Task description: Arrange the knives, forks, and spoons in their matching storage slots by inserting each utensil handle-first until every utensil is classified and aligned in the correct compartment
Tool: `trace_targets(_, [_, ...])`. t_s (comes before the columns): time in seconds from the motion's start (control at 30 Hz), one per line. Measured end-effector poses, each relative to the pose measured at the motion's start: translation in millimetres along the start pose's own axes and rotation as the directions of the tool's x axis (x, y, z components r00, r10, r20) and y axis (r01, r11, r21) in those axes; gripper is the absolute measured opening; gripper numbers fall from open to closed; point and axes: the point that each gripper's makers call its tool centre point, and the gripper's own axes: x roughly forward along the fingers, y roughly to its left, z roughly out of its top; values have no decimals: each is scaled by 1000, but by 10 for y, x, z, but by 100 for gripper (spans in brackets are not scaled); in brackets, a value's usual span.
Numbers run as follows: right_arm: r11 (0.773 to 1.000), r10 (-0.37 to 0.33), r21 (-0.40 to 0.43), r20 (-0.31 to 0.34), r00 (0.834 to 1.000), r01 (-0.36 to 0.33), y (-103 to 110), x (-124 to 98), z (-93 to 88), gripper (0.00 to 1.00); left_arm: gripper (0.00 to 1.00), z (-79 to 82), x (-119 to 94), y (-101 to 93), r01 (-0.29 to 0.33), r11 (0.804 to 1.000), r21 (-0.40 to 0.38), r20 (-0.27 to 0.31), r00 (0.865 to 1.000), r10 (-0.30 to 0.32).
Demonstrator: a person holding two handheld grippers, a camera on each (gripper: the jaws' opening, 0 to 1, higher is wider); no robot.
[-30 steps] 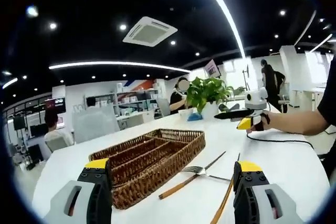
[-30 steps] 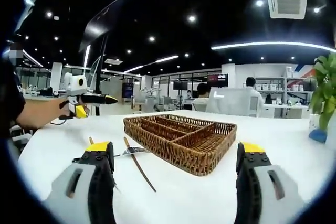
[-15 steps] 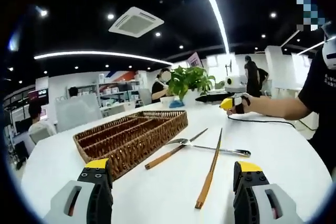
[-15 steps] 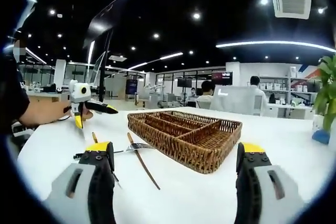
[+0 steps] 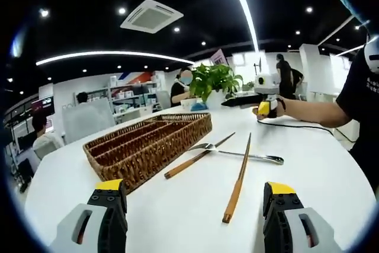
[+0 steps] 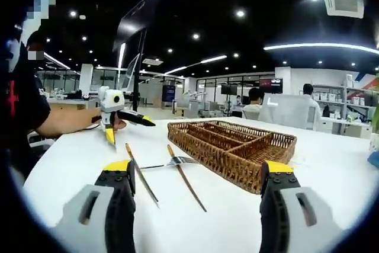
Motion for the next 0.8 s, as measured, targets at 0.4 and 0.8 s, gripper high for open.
trace_targets(0.4, [966, 235, -79, -113, 965, -245, 586, 81, -263, 85, 100, -162, 14, -252, 212, 977, 39, -89, 974, -208])
trace_targets(0.8, [883, 445, -92, -154, 882, -461, 1002, 310, -196, 77, 100, -82, -193, -48, 210, 973, -99, 52, 977, -206])
